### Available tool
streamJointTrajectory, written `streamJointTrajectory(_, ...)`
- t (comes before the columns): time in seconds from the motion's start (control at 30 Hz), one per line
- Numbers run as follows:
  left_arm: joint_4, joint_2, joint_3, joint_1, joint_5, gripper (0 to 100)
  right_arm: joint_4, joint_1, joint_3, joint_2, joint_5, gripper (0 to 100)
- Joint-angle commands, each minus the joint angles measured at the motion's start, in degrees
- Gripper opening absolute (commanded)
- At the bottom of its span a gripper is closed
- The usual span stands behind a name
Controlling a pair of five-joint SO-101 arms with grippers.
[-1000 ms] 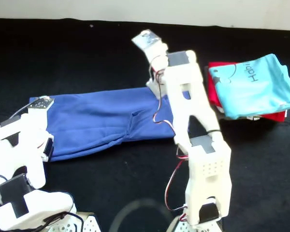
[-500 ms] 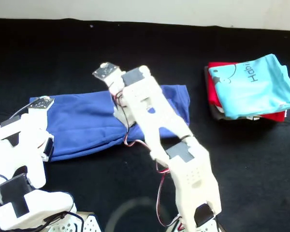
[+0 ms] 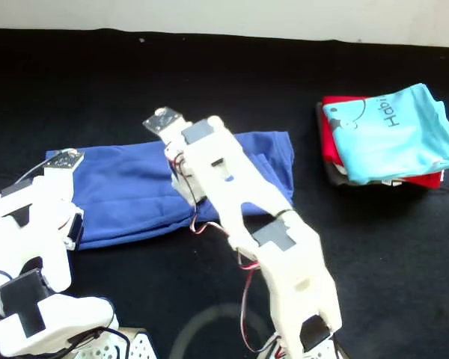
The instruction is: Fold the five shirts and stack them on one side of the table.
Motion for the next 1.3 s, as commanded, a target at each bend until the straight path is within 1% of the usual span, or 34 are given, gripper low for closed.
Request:
streamJointTrajectory(0.0,5.01,-3.12,-2.42,1.45,1.76,1,1.89,3.38,-2.24,-11.65,0.0,0.7)
streamJointTrajectory(0.1,10.9,-8.66,-6.37,2.15,5.01,1,2.24,5.93,-2.15,-17.1,0.0,0.7)
streamJointTrajectory(0.23,17.85,-16.66,-12.09,2.86,5.54,1,5.49,8.66,-2.15,-20.18,0.09,0.7)
streamJointTrajectory(0.3,18.55,-19.21,-14.02,2.68,5.63,1,8.13,9.71,-2.15,-20.79,0.09,0.7)
streamJointTrajectory(0.37,16.79,-19.38,-15.34,1.98,9.05,3,10.42,10.68,-2.15,-21.49,0.09,0.7)
streamJointTrajectory(0.4,15.65,-18.77,-15.78,1.54,11.08,6,11.3,11.12,-2.15,-22.02,0.09,0.7)
streamJointTrajectory(0.47,14.07,-15.69,-17.27,1.1,12.66,15,13.14,11.91,-2.15,-23.43,0.18,0.7)
streamJointTrajectory(0.53,13.71,-11.03,-20.35,1.01,12.66,22,15.25,12.44,-2.15,-25.27,2.37,0.7)
streamJointTrajectory(0.6,13.63,-5.41,-24.66,0.75,12.75,25,16.75,12.53,-2.07,-27.65,5.1,0.6)
streamJointTrajectory(0.77,13.27,11.47,-38.64,-3.21,12.75,25,16.66,14.11,5.85,-36.62,5.89,0.6)
streamJointTrajectory(0.93,14.42,25.98,-50.15,-5.14,12.84,25,16.48,16.75,17.27,-48.84,9.85,0.6)
streamJointTrajectory(1.13,14.86,38.02,-57.98,-6.55,12.48,25,16.48,17.63,26.15,-60.97,9.93,0.6)
streamJointTrajectory(1.27,15.47,44.18,-61.41,-5.05,12.4,25,16.57,18.24,30.46,-64.92,9.85,0.6)
